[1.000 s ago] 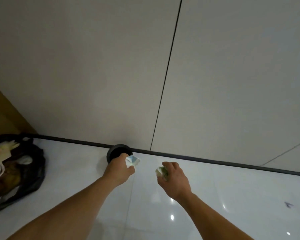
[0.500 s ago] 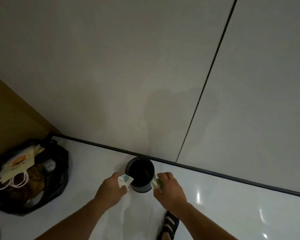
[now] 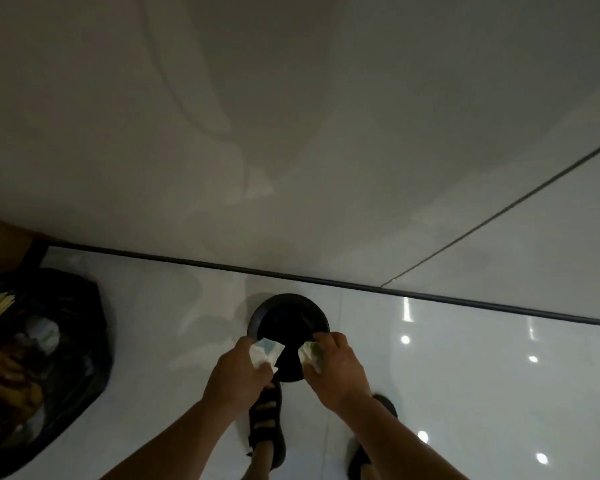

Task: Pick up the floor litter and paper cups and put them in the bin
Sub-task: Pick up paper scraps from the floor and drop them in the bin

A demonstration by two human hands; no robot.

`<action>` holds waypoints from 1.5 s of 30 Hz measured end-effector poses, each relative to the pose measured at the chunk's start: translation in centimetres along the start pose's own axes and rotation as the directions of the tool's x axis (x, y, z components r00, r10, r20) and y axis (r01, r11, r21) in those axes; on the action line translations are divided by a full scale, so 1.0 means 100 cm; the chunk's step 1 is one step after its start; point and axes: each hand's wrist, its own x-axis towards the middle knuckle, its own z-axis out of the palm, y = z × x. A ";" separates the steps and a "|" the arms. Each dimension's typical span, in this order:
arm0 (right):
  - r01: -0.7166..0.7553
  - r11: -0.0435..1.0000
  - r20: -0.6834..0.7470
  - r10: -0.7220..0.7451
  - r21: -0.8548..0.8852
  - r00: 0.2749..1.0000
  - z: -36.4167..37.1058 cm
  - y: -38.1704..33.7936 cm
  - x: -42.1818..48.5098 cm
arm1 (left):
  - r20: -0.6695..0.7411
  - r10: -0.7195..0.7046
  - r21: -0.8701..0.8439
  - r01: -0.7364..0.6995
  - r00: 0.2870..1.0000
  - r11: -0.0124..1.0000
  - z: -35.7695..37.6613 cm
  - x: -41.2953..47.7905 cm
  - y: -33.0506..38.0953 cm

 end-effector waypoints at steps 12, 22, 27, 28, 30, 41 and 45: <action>-0.241 0.967 0.003 0.241 0.083 0.970 0.103 0.014 0.068 | 0.238 0.050 0.116 -0.080 0.970 0.990 0.022 0.107 -0.061; -0.226 0.971 -0.103 0.233 0.075 0.967 0.019 -0.032 -0.006 | 0.240 0.338 0.335 -0.404 0.910 0.851 -0.046 0.051 0.042; -0.262 0.963 -0.229 0.270 0.065 0.935 -0.053 -0.031 -0.084 | 0.354 0.424 0.435 -0.548 0.834 0.714 -0.047 -0.022 0.102; -0.277 0.959 -0.258 0.284 0.065 0.924 -0.068 -0.027 -0.103 | 0.381 0.438 0.452 -0.578 0.814 0.679 -0.045 -0.039 0.113; -0.321 0.944 -0.312 0.330 0.081 0.891 -0.093 -0.016 -0.146 | 0.428 0.464 0.474 -0.630 0.776 0.616 -0.036 -0.076 0.135; -0.540 0.783 -0.472 0.618 0.307 0.628 -0.149 0.112 -0.435 | 0.608 0.601 0.528 -0.830 0.519 0.183 0.098 -0.325 0.263; -0.582 0.687 -0.483 0.724 0.436 0.492 -0.155 0.160 -0.522 | 0.700 0.598 0.472 -0.881 0.390 0.022 0.160 -0.408 0.294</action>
